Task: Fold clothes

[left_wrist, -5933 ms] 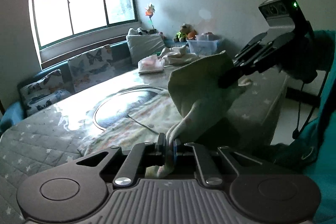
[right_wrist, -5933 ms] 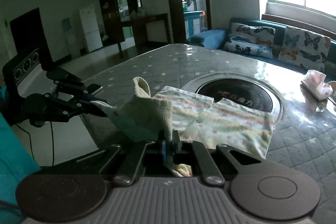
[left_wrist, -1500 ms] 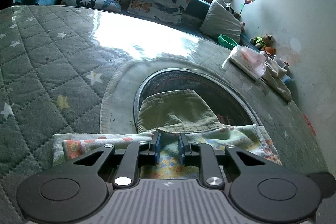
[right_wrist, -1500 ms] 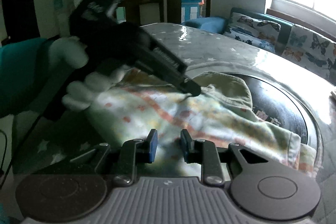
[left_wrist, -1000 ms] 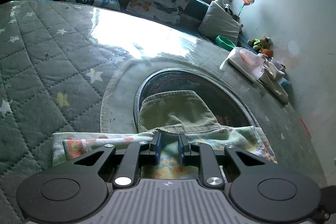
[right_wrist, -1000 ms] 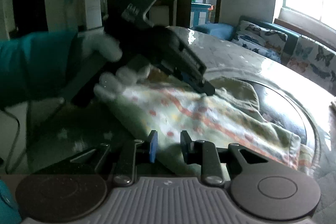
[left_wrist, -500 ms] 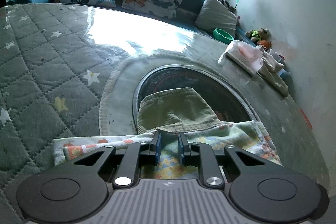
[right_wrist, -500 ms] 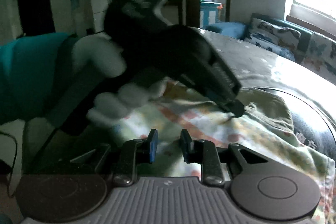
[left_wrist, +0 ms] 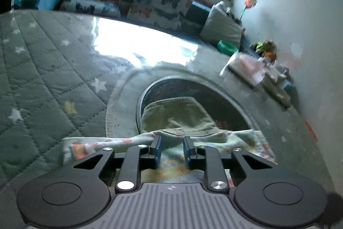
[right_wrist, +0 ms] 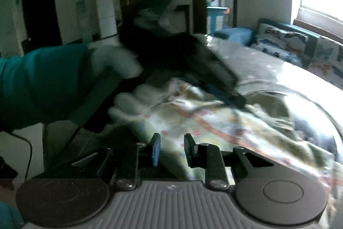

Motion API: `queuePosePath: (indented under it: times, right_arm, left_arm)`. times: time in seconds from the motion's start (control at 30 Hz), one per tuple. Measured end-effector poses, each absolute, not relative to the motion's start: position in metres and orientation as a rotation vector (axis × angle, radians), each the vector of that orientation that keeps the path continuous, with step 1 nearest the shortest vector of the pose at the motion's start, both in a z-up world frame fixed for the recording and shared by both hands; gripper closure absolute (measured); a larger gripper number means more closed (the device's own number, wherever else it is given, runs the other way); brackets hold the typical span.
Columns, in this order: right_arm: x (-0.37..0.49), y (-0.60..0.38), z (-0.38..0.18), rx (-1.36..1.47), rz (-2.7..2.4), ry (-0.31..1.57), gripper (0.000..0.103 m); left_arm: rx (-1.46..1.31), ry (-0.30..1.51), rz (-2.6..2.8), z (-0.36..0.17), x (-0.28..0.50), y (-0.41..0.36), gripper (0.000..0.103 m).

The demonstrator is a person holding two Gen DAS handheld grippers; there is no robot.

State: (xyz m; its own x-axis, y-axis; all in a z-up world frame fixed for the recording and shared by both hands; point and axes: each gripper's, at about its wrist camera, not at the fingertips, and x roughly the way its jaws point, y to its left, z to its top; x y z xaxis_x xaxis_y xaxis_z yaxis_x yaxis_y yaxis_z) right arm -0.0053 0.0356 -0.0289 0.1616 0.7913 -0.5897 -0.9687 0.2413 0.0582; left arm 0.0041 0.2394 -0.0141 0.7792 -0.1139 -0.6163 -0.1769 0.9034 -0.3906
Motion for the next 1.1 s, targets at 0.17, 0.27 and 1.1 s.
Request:
queuePosePath:
  times: [0.17,0.27,1.1]
  right_arm:
    - [0.011,0.013,-0.026,-0.342,1.206,0.581,0.079]
    - [0.021,0.001,-0.026,-0.320,1.155,0.594,0.079]
    - [0.054,-0.071,-0.031,-0.267,0.894,0.689,0.080]
  left_arm:
    - [-0.385,0.643,0.053,-0.005,-0.041,0.224,0.076]
    - [-0.352,0.627,0.069,-0.005,-0.068,0.214,0.076]
    - [-0.406,0.654,0.093,-0.026,-0.100,0.217,0.074]
